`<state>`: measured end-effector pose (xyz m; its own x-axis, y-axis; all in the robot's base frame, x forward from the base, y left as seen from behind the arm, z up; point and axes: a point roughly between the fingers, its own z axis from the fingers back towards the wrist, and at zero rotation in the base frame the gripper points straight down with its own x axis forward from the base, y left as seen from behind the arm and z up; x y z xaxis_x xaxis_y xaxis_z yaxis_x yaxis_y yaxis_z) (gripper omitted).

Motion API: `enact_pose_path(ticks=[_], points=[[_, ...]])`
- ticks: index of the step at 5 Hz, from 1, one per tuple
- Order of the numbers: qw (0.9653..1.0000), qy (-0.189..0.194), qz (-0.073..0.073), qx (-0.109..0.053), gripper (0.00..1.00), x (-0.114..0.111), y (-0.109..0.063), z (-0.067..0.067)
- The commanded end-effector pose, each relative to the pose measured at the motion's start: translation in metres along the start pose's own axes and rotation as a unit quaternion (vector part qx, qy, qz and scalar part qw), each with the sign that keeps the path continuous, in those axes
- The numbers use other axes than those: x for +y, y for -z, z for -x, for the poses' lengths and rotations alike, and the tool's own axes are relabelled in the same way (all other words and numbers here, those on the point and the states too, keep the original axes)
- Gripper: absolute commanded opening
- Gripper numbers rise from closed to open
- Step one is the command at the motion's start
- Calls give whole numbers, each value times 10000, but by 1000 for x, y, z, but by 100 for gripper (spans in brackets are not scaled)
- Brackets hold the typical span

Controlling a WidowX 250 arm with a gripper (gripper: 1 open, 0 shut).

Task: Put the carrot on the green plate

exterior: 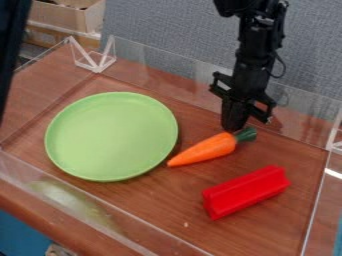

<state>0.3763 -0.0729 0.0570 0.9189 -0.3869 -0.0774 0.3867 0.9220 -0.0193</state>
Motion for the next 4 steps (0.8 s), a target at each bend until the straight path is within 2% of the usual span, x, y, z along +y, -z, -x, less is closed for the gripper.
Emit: enact_pose_path(ticks=[1, 2, 4], points=[[9986, -60, -109, -508, 0, -11, -27, 2], [9984, -83, -100, -542, 0, -20, -15, 6], [9930, -516, -310, -1011, 0, 16, -91, 34]])
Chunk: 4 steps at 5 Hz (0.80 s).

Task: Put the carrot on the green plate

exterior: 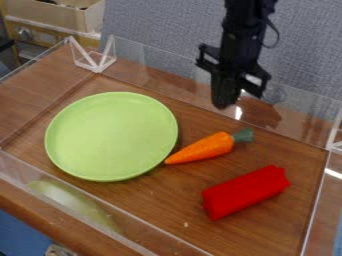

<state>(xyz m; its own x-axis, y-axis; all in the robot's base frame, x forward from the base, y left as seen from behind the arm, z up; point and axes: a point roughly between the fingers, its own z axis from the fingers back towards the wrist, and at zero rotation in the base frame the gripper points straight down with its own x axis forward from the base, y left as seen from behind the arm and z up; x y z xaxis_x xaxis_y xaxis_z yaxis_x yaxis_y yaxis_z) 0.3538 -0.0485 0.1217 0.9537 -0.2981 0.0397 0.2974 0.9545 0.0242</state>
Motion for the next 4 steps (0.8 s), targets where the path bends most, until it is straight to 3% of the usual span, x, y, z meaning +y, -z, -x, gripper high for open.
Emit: enact_pose_path(ticks=[1, 3, 4], points=[[9994, 124, 18, -307, 100, 7, -5, -1], [9998, 155, 136, -32, 100, 10, 41, 10], [9998, 54, 166, 67, 100, 12, 53, 11]])
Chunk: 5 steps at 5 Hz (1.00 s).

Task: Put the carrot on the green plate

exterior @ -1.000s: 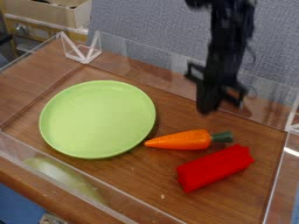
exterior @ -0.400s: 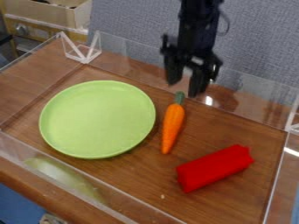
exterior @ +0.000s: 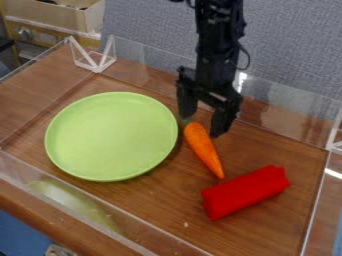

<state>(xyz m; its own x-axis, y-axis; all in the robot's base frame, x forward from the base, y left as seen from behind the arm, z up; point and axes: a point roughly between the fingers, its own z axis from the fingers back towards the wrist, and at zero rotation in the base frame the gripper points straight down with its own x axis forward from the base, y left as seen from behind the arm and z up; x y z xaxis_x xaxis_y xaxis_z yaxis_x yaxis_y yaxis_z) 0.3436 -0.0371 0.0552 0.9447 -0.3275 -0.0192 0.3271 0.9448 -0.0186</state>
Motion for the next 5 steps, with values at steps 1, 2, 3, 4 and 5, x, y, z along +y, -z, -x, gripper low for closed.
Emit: enact_pose_path(ticks=[1, 2, 3, 4, 5], points=[[9996, -207, -39, -198, 0, 10, -11, -2], [9992, -331, -30, -212, 0, 10, -5, 2], [9982, -485, -13, -362, 0, 12, -15, 8], [9949, -805, -18, -613, 0, 24, -42, 19], [9894, -1142, -42, -900, 0, 44, -73, 32]])
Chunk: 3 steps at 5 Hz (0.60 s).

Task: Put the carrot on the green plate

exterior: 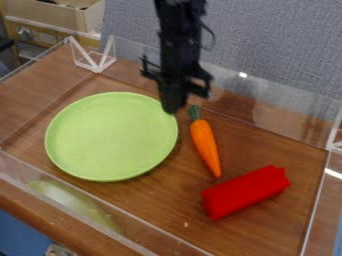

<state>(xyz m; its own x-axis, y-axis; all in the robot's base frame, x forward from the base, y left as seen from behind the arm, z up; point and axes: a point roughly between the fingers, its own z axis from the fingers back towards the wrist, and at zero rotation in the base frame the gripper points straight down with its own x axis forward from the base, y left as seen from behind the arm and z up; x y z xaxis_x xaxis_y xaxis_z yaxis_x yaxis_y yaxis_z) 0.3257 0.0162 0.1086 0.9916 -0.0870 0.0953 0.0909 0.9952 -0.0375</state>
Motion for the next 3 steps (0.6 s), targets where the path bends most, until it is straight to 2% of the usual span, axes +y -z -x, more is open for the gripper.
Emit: enact_pose_path(ticks=[1, 2, 3], points=[[9992, -145, -13, -371, 0, -3, -24, -5], [9995, 71, 108, -299, 100, -25, -18, -12], [9991, 289, 213, -246, 100, -52, -10, -24]])
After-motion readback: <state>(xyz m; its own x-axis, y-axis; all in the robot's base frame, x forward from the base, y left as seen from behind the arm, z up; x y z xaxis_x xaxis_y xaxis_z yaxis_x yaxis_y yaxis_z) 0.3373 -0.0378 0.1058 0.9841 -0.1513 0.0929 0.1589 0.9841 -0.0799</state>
